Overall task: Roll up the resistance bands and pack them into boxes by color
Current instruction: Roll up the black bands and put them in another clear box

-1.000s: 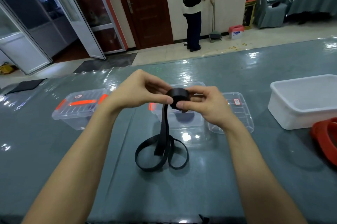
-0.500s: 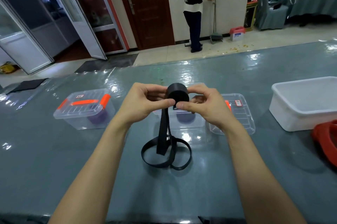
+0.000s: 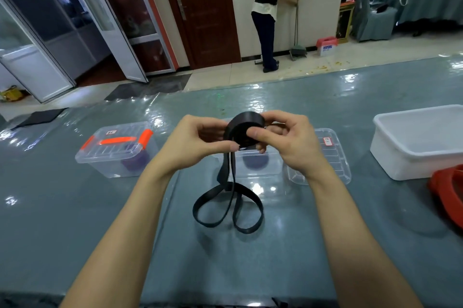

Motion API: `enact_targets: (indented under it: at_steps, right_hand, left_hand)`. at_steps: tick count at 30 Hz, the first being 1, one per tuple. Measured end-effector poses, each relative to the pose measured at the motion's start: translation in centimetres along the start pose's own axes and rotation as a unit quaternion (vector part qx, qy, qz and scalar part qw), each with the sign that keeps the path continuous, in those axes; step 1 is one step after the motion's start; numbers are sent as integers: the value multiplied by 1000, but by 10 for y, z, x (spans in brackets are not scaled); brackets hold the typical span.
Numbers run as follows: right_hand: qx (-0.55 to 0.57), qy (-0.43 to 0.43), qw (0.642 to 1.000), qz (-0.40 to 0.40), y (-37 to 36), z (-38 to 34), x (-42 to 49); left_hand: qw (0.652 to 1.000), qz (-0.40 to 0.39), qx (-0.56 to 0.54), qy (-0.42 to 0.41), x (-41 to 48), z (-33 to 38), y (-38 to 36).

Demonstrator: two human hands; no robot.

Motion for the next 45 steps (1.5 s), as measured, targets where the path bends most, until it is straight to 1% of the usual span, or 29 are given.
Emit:
enact_targets:
  at_steps: [2,3,6,8,10,12,14,15,17,18,20,23,25,27,29,31,33,35,36,37,40,43,45]
  right_hand:
    - [54,-7,998,14,0,3,1]
    - [78,-8,997,22,-3,4,1]
    - [127,-16,991,27,-14,8,1]
    - [118,-28,993,-3,-16,11,1]
    - [92,-45,993,-59,-11,12,-1]
    - [13,-56,993,-99,-4,13,-3]
    - [-104,-61,985,-125,-5,14,-3]
    - [-144,-61,978,-139,-9,15,-3]
    - [-163,-56,973,-154,-16,16,-3]
    - [-151,-53,976,-150,-18,16,-3]
    - [-97,-46,987,-117,-16,15,-2]
    - [-20,-26,997,-64,-11,17,1]
    - [9,-23,998,-58,-13,18,1]
    - [19,-26,998,-50,-15,17,0]
    - [-1,-33,997,-63,-16,15,-1]
    - [-67,-31,992,-99,-16,10,-2]
    - [-128,-31,983,-126,-15,5,-3]
    - [-134,-25,984,-118,-15,2,-3]
    - [-122,-20,987,-103,-15,0,-3]
    - [-103,-14,991,-84,-15,-1,-3]
    - [-31,-11,999,-31,-8,0,-2]
    - [31,-1,1000,-6,-8,0,0]
    - [79,0,997,-2,-11,0,0]
  left_hand:
    - [995,33,-95,-13,-3,-11,-13]
    - [991,54,-124,-22,-3,-14,-18]
    - [981,116,-154,-37,-2,-18,-24]
    - [983,128,-130,-34,-1,-15,-17]
    - [993,95,-72,-22,-3,-10,-8]
    - [998,48,37,-9,-5,-3,0]
    - [988,2,152,1,-4,5,2]
    - [981,-18,195,7,-2,9,2]
    - [964,-52,261,20,0,18,1]
    - [960,-61,273,25,1,22,2]
    - [968,-56,245,21,1,26,4]
    - [987,2,160,7,-3,22,7]
    - [995,41,92,10,-5,16,7]
    - [997,49,62,14,-5,13,4]
    - [996,44,81,8,-5,14,5]
    - [989,19,148,7,-4,20,6]
    - [972,-26,235,11,-2,26,5]
    - [958,-52,282,8,3,31,4]
    - [961,-54,272,7,4,31,6]
    - [970,-48,237,10,5,30,8]
    - [996,-13,91,11,2,22,8]
    - [999,38,-8,-20,2,15,-2]
    - [998,45,-29,-19,6,17,-4]
Point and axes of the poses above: each hand's wrist, its own x-axis towards the middle knuckle, its own y-axis out of the back of the hand, z = x × y, the point moved 4 cm from there along x, towards the middle knuckle, and after that the axes turned 9 degrees about -x, right-handed, at the moved point
